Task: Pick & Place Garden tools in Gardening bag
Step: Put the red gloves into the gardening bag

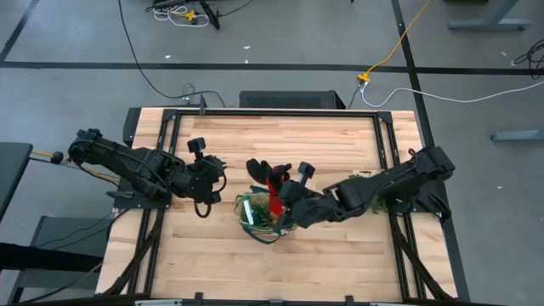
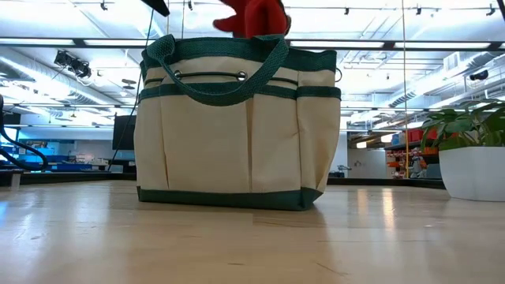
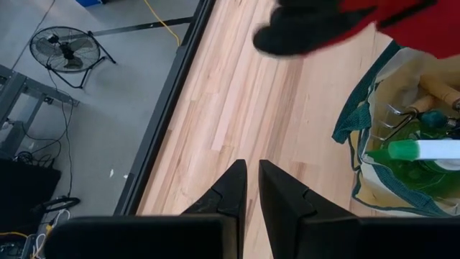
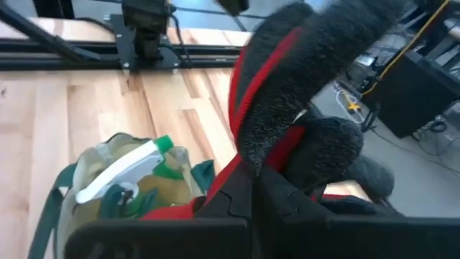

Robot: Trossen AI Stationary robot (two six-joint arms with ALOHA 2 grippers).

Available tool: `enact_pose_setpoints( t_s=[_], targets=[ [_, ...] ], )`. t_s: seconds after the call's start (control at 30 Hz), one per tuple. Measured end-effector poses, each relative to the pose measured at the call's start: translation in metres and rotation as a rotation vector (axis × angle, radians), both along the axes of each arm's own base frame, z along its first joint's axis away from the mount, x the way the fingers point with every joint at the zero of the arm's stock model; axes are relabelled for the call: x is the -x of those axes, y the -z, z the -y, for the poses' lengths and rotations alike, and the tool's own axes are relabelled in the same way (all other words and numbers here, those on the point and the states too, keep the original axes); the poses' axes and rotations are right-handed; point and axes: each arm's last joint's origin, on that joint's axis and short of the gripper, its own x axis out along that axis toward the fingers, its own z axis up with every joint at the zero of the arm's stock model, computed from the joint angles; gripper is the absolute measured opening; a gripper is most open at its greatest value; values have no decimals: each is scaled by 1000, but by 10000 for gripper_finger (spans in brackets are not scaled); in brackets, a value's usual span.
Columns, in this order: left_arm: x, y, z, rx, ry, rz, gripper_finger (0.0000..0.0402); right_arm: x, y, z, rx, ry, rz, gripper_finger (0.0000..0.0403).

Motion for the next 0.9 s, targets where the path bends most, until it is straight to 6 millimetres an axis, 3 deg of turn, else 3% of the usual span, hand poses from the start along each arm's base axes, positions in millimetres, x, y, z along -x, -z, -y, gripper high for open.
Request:
enact_pose_setpoints(
  t_s=[0.37, 0.9],
  targets=[
    [0, 0, 0, 0, 0, 0, 44, -8, 17, -2, -42, -44, 11, 0],
    [0, 0, 0, 0, 0, 0, 44, -6, 49, -6, 34, -52, 2, 0]
  ],
)
